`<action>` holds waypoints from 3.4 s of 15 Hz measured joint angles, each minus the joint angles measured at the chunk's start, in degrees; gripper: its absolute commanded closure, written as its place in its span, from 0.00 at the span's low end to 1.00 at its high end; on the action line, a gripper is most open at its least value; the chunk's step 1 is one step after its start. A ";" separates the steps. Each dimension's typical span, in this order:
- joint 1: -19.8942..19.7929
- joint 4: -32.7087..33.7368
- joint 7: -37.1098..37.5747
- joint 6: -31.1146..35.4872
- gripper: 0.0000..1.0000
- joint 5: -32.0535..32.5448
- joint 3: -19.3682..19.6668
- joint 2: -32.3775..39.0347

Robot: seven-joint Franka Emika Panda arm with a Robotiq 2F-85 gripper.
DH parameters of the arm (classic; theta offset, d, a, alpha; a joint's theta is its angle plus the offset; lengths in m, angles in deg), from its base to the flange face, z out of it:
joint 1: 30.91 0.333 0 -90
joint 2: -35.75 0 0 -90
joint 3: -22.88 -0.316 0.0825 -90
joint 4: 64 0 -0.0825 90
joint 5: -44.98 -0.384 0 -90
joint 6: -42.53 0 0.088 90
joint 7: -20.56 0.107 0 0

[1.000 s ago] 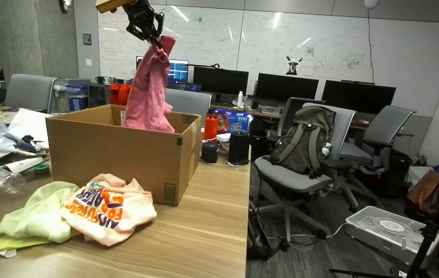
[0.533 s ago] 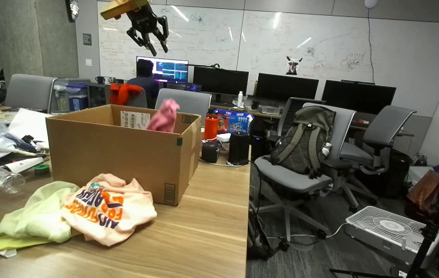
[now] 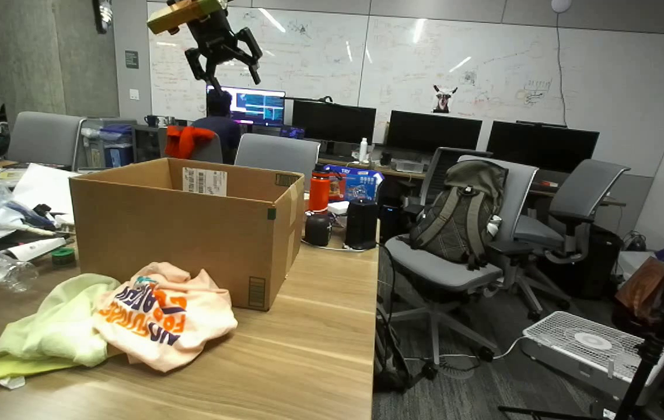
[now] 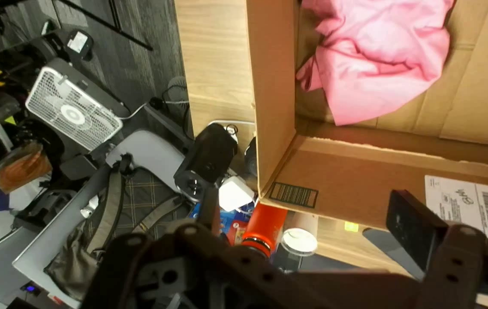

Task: Put the peach and pink shirt and the green towel in the box respectively

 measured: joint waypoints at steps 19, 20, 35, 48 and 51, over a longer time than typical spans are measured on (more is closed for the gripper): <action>0.63 -15.17 -4.56 -15.01 0.00 -12.48 -0.54 -10.10; 0.63 -16.01 -4.81 -15.10 0.00 -13.09 -0.54 -10.26; -0.12 -31.41 -6.10 -0.38 0.00 -21.21 0.03 -11.87; 0.06 -40.23 -8.04 7.60 0.00 -24.02 -0.55 -11.67; 0.17 -41.33 -10.04 8.37 0.00 -25.96 -1.06 -10.84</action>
